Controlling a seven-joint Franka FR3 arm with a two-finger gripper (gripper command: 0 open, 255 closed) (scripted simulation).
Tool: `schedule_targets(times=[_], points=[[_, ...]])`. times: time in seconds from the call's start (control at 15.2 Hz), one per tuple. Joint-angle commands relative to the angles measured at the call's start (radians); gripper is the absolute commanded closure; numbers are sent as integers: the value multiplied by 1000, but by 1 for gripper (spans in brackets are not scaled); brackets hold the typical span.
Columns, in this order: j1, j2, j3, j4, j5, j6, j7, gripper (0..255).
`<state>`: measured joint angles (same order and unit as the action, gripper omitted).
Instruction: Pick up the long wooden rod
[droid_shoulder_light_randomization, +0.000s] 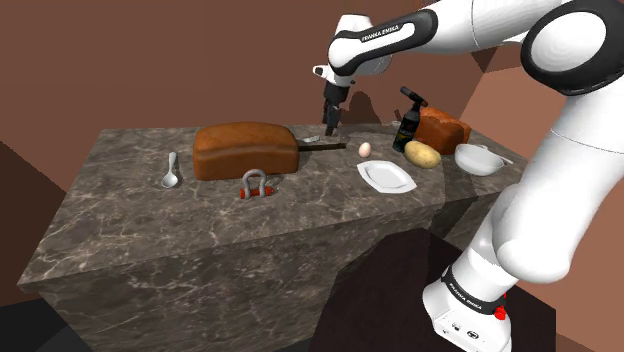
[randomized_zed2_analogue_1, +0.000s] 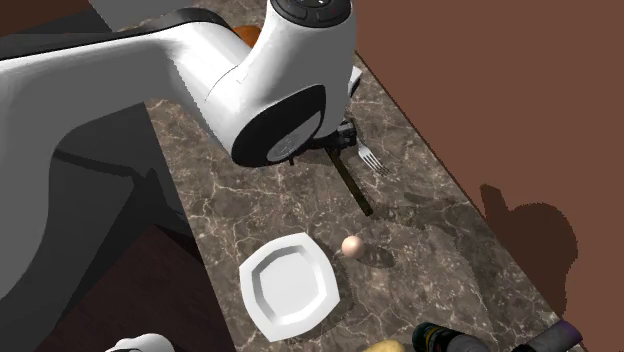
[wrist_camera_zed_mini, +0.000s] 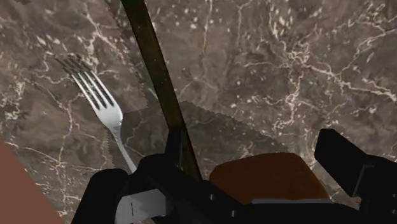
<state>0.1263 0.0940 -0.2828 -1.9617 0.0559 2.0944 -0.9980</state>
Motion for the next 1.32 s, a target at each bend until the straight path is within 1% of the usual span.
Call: schedule_targets(times=[0.0, 0.2, 0.46, 0.53, 0.99, 1.12, 1.19, 1.25], points=[[-6, 83, 5, 62, 23, 7, -74, 0], [-17, 204, 24, 164, 49, 8, -163, 0], [-35, 364, 58, 317, 67, -5, -266, 0], [-35, 368, 60, 321, 67, -5, -267, 0], [-39, 414, 67, 285, 80, 76, -276, 0], [-39, 414, 67, 285, 80, 76, -276, 0], [-40, 414, 67, 284, 80, 77, -277, 255], [-40, 413, 67, 284, 80, 77, -277, 255]])
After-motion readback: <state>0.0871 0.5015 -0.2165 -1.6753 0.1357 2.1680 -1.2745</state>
